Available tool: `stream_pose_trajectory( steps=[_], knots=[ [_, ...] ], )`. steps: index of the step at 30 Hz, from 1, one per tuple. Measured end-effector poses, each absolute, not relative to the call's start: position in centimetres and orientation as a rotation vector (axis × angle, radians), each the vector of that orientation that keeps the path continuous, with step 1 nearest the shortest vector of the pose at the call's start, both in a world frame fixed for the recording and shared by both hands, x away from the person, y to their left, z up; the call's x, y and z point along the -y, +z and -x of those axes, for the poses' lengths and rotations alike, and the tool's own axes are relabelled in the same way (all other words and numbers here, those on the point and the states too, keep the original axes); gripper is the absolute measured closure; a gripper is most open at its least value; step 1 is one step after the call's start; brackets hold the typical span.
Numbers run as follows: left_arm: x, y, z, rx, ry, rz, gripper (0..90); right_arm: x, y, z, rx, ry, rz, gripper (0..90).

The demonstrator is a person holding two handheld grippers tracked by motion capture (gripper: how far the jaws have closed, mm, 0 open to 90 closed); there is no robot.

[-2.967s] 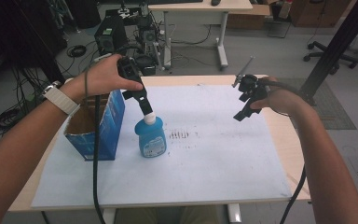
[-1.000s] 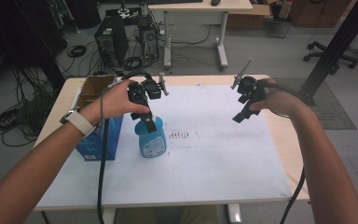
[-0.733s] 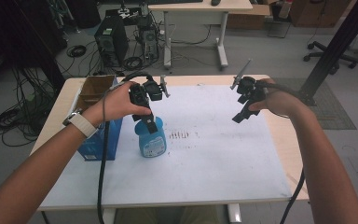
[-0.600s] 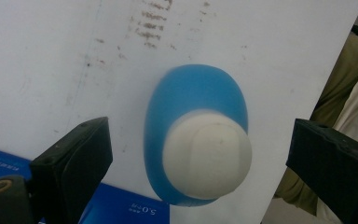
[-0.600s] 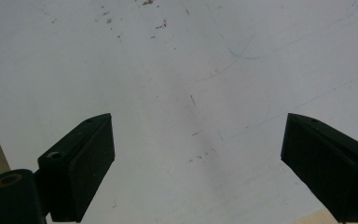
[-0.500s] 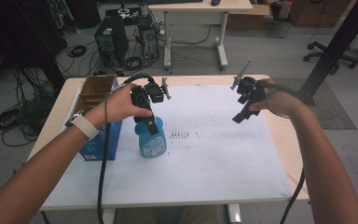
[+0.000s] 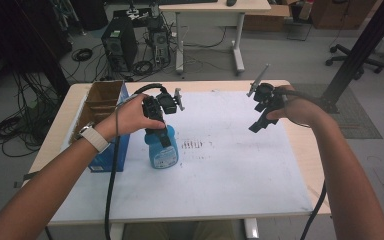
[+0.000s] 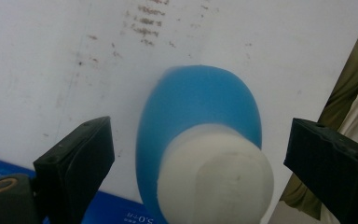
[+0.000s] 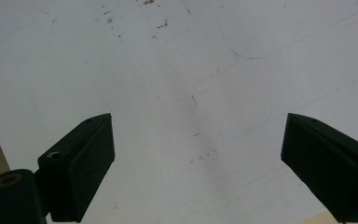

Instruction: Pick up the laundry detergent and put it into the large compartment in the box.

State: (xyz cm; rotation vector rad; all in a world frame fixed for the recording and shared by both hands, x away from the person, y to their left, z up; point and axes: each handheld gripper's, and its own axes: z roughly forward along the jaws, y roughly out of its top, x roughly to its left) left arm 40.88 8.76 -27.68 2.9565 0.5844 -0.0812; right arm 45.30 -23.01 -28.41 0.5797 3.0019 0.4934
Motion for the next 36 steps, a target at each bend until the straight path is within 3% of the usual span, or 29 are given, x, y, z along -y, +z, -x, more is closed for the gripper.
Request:
stream_pose_trajectory(
  steps=[22,36],
  knots=[
    [-8.8,-28.7,-41.2,-0.592,-0.114,-2.957,19.6,23.0,-28.4,-45.3,-3.003,0.497,-0.577,9.7],
    [-8.8,-28.8,-41.2,-0.600,-0.121,-2.956,33.7,23.1,-28.5,-45.2,-3.002,0.498,-0.580,9.7]
  ],
)
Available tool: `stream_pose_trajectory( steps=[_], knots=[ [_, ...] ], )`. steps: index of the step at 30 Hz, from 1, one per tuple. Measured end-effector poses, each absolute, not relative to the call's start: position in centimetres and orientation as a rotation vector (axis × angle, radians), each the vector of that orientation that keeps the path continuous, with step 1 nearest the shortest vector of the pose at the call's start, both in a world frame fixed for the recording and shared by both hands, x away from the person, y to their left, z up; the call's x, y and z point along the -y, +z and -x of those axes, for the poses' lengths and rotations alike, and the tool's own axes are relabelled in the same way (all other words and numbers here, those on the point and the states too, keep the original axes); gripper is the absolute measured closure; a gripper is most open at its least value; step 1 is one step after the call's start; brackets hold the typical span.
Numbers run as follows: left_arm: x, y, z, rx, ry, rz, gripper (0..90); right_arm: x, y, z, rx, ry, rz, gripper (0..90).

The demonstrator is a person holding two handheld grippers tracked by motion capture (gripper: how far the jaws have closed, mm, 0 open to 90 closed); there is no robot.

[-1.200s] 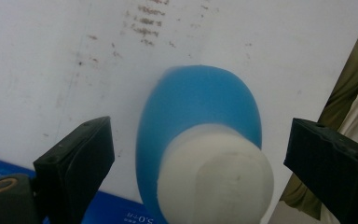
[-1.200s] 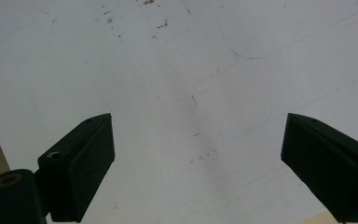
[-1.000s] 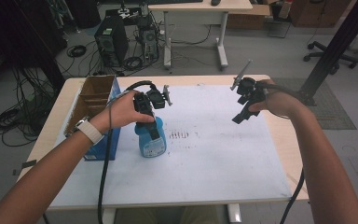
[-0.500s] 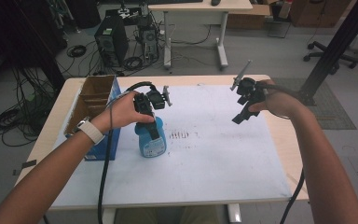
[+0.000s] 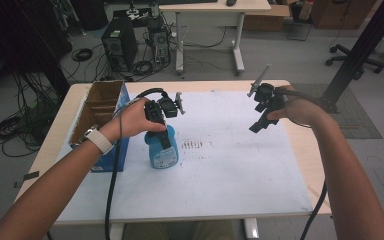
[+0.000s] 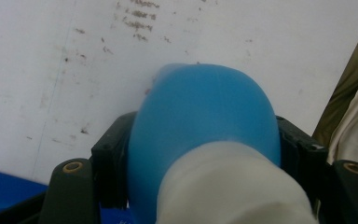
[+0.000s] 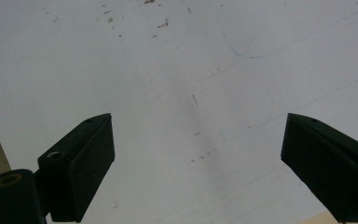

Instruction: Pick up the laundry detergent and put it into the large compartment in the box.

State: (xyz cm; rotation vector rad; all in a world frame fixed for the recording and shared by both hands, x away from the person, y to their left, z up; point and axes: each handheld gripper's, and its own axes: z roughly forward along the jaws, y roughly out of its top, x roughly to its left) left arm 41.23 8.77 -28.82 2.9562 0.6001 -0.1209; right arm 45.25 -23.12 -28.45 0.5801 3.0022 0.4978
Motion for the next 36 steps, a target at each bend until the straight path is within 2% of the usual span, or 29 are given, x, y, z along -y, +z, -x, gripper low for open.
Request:
stream_pose_trajectory(
  steps=[4,36],
  knots=[
    [-8.94,-28.78,-41.31,-0.610,-0.125,-2.942,35.9,23.13,-28.47,-45.24,-3.002,0.501,-0.581,9.7],
    [-8.79,-27.82,-40.95,-0.669,-0.119,-2.940,36.9,23.32,-28.24,-45.05,-2.995,0.514,-0.580,9.9]
  ],
)
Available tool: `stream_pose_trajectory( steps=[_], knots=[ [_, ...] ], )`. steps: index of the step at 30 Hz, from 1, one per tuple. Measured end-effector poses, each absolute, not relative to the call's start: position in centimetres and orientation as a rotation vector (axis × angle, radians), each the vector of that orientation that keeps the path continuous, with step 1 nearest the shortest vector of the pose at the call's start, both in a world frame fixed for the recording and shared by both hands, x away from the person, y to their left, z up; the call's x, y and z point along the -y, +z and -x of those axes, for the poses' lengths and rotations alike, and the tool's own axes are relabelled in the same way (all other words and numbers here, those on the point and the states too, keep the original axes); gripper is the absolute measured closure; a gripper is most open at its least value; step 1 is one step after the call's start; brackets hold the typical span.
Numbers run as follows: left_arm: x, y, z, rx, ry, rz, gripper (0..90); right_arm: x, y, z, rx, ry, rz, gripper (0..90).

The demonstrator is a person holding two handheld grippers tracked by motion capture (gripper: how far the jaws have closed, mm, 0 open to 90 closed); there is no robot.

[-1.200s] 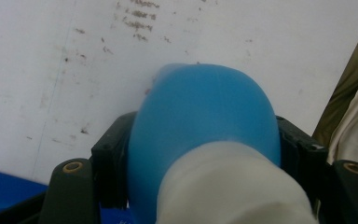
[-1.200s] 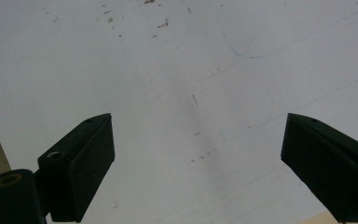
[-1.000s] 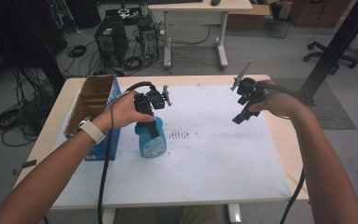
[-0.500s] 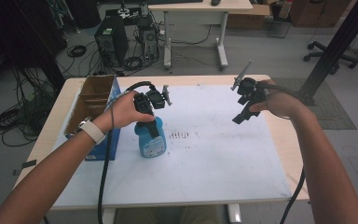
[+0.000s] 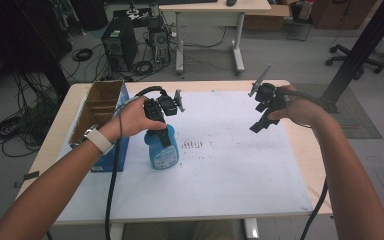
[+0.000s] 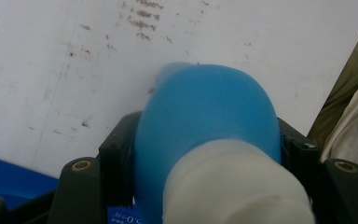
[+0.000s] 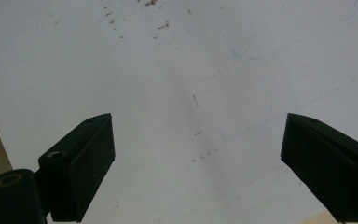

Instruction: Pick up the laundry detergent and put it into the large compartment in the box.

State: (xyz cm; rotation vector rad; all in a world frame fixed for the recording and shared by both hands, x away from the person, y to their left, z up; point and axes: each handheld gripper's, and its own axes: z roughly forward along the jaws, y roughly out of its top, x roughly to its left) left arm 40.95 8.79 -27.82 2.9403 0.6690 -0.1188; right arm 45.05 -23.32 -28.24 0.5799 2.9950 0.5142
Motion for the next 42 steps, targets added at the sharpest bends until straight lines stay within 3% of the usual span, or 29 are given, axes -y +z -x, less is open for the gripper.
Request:
stream_pose_trajectory(
  steps=[42],
  knots=[
    [-9.2,-22.5,-40.0,-0.855,-0.014,-2.863,37.0,23.3,-27.8,-44.7,-2.987,0.525,-0.563,10.2]
  ],
)
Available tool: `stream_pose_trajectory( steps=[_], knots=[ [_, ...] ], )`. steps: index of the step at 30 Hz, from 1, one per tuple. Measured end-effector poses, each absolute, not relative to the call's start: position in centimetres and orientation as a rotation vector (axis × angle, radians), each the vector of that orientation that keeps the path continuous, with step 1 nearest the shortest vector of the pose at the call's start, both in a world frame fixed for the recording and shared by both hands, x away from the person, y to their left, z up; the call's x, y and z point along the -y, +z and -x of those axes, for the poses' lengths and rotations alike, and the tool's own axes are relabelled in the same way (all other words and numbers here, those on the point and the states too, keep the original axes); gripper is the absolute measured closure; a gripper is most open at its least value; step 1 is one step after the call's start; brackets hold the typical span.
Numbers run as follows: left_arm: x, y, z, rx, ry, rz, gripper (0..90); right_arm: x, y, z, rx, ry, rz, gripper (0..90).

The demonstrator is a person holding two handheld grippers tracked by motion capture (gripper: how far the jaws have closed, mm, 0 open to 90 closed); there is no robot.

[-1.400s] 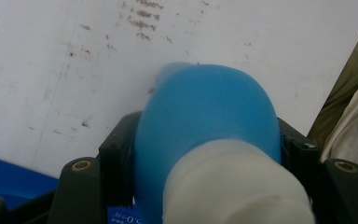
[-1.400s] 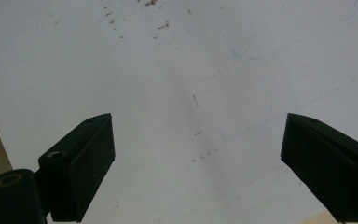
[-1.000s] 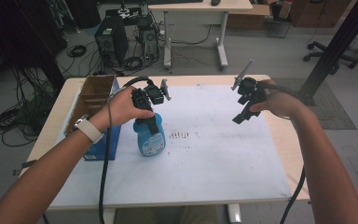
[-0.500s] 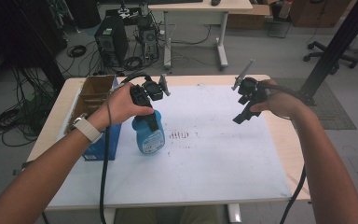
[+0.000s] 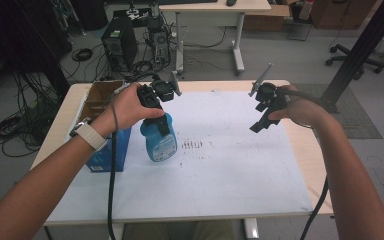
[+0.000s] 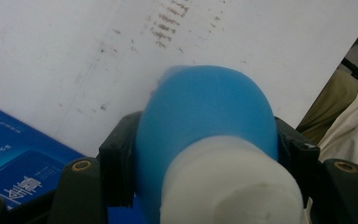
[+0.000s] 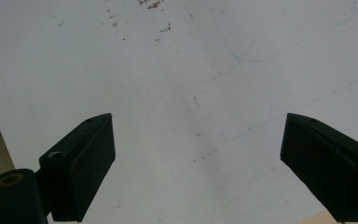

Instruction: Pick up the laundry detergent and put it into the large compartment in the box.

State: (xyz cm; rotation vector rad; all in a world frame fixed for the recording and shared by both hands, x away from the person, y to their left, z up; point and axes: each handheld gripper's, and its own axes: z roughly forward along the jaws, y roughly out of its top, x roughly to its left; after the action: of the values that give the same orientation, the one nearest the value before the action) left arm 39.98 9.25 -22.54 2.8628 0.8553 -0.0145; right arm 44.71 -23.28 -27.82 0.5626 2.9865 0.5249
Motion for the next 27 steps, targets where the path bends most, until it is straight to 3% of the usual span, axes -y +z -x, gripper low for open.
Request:
stream_pose_trajectory(
  steps=[27],
  knots=[
    [-9.2,-17.1,-39.3,-1.015,0.026,-2.813,37.1,22.9,-27.2,-44.5,-2.983,0.535,-0.534,10.2]
  ],
)
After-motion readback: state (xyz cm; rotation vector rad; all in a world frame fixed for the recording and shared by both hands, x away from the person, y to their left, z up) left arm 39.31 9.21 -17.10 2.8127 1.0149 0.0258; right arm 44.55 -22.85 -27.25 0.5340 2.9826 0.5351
